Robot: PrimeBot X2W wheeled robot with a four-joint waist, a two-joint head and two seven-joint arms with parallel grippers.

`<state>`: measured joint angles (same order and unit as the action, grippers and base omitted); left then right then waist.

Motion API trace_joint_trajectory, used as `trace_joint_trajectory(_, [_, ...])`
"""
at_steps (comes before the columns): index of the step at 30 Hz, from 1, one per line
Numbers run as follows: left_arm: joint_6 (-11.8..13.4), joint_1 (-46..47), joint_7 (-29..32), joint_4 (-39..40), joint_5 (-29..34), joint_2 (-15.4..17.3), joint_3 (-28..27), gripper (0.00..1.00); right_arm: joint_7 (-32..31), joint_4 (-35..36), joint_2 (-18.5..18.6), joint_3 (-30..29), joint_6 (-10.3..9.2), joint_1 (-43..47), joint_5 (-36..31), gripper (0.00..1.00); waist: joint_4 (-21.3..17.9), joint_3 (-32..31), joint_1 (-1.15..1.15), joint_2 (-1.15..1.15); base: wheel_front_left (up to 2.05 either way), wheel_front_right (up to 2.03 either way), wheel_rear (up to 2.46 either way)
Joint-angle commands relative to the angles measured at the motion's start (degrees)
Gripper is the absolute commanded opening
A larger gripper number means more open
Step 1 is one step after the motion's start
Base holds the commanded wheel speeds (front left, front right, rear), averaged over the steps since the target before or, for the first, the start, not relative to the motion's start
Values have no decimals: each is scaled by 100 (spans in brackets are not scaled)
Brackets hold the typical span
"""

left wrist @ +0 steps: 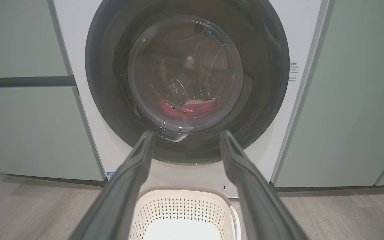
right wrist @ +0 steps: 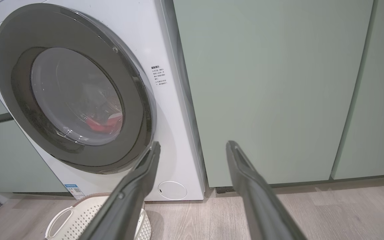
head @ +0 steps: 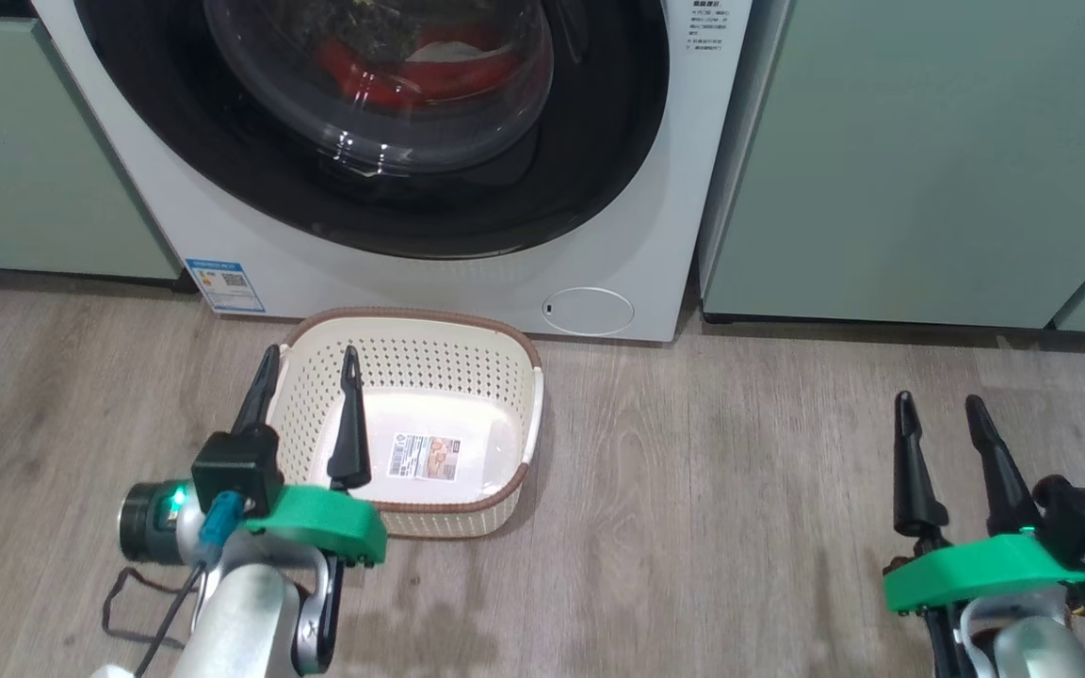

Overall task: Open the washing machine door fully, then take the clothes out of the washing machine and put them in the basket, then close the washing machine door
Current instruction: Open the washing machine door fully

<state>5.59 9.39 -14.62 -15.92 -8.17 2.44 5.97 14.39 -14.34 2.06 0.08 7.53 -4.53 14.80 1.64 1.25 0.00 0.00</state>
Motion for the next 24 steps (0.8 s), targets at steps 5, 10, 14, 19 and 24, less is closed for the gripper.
trace_joint_trajectory(5, [1,268,-38,127,-51,44,-229,100,61,145,82,151,-4,-334,377,0,-6,46,0,0,0,0,0])
trace_joint_trajectory(10, [-7,240,-38,145,-99,44,-192,100,61,-17,82,-4,-4,-601,1159,0,27,178,0,0,0,0,0])
trace_joint_trajectory(14, [-40,294,-38,168,-160,44,-120,100,61,-266,82,-278,-4,-988,2145,0,128,372,0,0,0,0,0])
trace_joint_trajectory(19, [-51,381,-38,281,-266,43,40,100,61,-689,209,-434,-4,-1585,4017,0,312,682,0,0,0,0,0])
trace_joint_trajectory(24, [-54,510,-38,361,-387,43,204,100,-359,-1015,916,-265,-4,-2282,5852,0,526,1053,0,0,0,0,0])
